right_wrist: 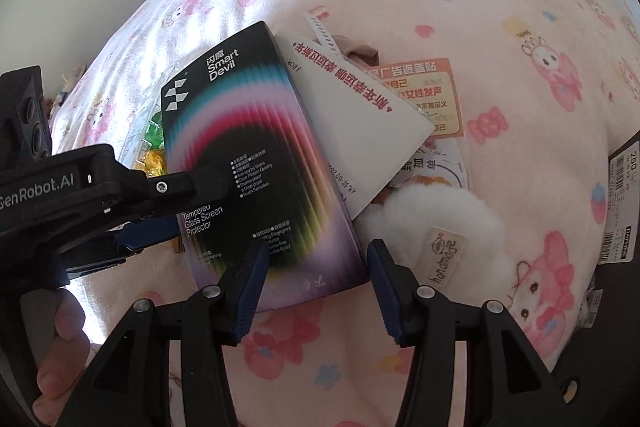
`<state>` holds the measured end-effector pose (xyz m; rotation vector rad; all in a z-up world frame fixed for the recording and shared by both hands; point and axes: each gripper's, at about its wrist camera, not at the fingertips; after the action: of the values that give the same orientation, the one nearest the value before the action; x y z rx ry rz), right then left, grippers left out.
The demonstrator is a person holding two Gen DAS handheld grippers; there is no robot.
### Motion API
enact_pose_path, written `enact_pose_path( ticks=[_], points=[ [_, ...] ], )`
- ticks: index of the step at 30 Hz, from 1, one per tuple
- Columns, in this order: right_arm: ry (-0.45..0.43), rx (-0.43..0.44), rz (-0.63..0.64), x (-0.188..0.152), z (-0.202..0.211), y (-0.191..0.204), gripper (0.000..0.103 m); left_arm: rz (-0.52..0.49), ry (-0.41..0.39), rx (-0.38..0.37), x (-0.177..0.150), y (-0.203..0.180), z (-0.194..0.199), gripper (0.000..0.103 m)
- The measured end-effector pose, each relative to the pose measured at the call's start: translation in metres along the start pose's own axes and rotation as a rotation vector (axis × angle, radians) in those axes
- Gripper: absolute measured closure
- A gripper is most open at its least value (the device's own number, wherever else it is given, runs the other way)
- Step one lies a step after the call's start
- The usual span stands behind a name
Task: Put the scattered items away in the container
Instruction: 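Grasp the black Smart Devil box with the left gripper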
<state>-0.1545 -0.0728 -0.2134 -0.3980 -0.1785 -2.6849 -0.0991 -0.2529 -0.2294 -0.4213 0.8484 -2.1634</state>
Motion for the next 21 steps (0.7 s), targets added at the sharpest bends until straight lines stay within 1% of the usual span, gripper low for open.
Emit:
enact_pose_path(
  ticks=[3, 6, 10, 14, 17, 18, 21],
  points=[
    [0.004, 0.027, 0.007, -0.003, 0.006, 0.000, 0.055, -0.071, -0.047, 0.025, -0.002, -0.013, 0.006, 0.046],
    [-0.012, 0.032, -0.001, -0.007, 0.018, -0.003, 0.055, -0.145, -0.059, 0.019, -0.006, -0.026, 0.007, 0.046],
    [-0.053, 0.009, -0.010, -0.018, 0.041, -0.014, 0.055, -0.211, -0.024, -0.035, -0.013, -0.038, 0.004, 0.046],
    [-0.052, 0.022, -0.042, -0.039, 0.059, -0.029, 0.055, -0.262, 0.028, -0.112, -0.021, -0.049, -0.002, 0.046],
    [-0.035, 0.050, -0.068, -0.052, 0.058, -0.035, 0.055, -0.249, 0.057, -0.135, -0.024, -0.050, -0.007, 0.048],
    [-0.029, 0.057, -0.077, -0.055, 0.057, -0.038, 0.055, -0.239, 0.050, -0.124, -0.024, -0.048, -0.007, 0.049],
    [-0.025, 0.037, -0.102, -0.062, 0.054, -0.044, 0.055, -0.206, 0.000, -0.079, -0.022, -0.041, 0.001, 0.051]
  ],
)
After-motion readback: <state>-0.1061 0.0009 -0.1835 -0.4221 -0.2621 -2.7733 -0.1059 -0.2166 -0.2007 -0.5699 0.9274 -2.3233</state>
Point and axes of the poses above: each gripper's, at about its wrist camera, not at the fingertips, and z roughly against the way its jaws point, y to its left, x to its top, and after that the axes turned 11 degrees about -x, right-handed
